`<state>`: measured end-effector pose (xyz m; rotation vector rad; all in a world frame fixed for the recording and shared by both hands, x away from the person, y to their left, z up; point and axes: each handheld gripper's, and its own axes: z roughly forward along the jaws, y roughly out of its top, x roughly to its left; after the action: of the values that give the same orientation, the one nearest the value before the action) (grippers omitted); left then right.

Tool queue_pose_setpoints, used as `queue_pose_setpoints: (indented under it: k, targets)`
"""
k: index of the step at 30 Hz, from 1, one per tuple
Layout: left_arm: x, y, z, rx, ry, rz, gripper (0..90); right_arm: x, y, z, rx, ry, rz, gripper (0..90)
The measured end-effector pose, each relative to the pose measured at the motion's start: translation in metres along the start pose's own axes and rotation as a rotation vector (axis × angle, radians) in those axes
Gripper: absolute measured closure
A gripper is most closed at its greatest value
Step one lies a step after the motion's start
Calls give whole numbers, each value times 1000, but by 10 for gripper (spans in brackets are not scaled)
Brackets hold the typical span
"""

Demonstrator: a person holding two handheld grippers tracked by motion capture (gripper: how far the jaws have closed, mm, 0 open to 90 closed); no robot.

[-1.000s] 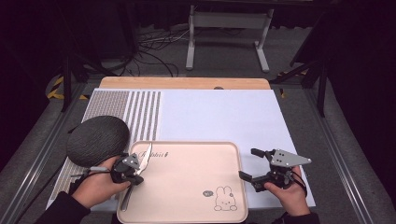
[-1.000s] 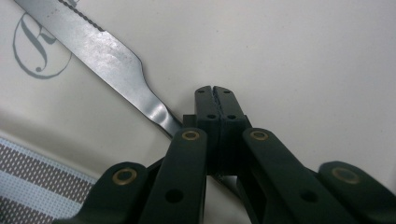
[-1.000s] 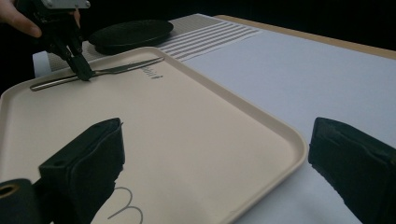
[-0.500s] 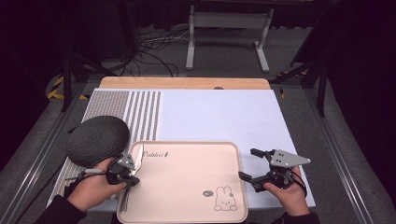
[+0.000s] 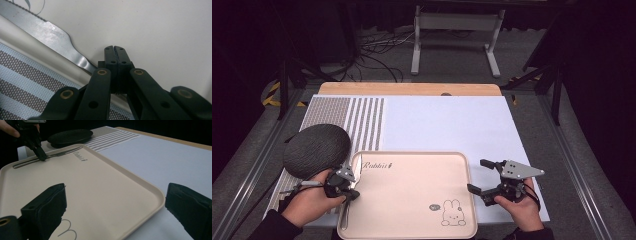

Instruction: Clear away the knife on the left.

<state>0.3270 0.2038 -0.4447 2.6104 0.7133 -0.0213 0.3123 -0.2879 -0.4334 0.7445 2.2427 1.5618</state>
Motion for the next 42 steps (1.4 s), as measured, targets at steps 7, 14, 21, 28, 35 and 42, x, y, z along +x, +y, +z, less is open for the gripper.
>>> queue_pose_setpoints:
  k: [7,14,21,28,35,42]
  targets:
    - [1,0,0,-7,-9,-11,900,0,0,0,0,0,-2,46]
    - [-2,5,-5,-84,-38,-43,756,1,1,0,0,-1,-4,46]
    - [-7,12,-15,-238,-35,-55,296,0,0,0,-2,-3,-2,46]
    - [-4,13,-29,-309,31,12,178,1,0,-1,-1,-2,-3,46]
    - [-1,11,-42,-428,25,42,165,0,0,-1,-6,-6,-2,44]
    - [6,2,-50,-542,17,51,175,0,0,-1,-9,-8,0,44]
